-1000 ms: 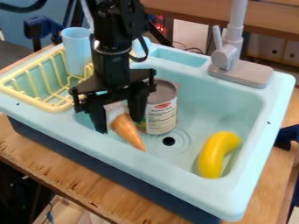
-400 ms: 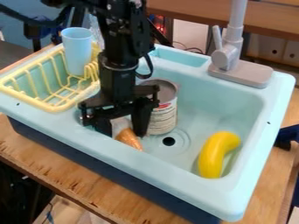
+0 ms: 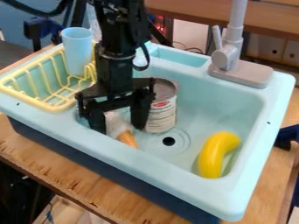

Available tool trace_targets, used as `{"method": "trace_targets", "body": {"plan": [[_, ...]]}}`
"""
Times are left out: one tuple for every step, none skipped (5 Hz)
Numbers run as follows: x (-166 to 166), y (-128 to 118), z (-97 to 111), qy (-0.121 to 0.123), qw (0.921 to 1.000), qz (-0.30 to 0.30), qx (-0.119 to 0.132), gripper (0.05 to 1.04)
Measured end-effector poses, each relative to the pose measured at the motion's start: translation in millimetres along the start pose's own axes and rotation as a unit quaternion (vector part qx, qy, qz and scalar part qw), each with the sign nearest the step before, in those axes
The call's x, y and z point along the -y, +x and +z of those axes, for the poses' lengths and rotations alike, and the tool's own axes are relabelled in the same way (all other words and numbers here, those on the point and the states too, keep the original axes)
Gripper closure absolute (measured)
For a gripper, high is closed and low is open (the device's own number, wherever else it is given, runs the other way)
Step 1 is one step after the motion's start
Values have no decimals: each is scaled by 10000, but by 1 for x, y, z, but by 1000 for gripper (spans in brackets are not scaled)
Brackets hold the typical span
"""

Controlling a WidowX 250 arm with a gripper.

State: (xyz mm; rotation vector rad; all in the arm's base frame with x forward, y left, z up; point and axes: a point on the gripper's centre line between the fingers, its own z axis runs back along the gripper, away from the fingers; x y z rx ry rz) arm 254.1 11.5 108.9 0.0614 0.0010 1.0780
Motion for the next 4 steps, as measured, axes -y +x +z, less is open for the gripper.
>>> {"method": "trace_targets", "body": {"plan": [[0,2,10,84,9999,82,85,83],[3,-6,28,191,9994,-103,280,83],[11,-17,47,222,9970,-603,422,83],[25,-40,68,212,9834,-1712,560,83]]}}
